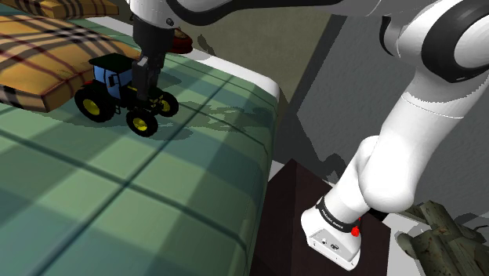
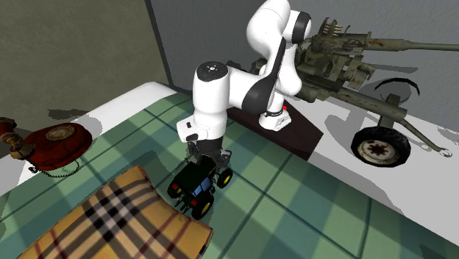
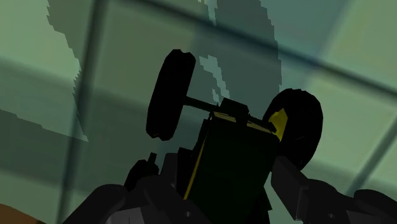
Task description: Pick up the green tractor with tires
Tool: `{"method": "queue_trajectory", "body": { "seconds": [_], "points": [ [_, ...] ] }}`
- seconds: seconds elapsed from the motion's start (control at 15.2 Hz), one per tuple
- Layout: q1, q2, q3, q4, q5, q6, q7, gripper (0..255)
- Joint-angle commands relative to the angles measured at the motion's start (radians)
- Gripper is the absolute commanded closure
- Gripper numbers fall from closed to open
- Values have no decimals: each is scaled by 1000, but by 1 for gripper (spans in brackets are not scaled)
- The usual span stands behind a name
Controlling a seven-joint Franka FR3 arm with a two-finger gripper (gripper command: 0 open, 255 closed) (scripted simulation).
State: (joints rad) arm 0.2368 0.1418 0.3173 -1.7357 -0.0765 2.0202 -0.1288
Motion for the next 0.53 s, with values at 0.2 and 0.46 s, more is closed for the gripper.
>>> {"method": "queue_trajectory", "body": {
  "seconds": [0.2, 0.46],
  "points": [
    [0, -3, 0, 21, 2, -25, -1, 255],
    [1, -5, 1, 72, 4, -78, -4, 255]
  ]
}}
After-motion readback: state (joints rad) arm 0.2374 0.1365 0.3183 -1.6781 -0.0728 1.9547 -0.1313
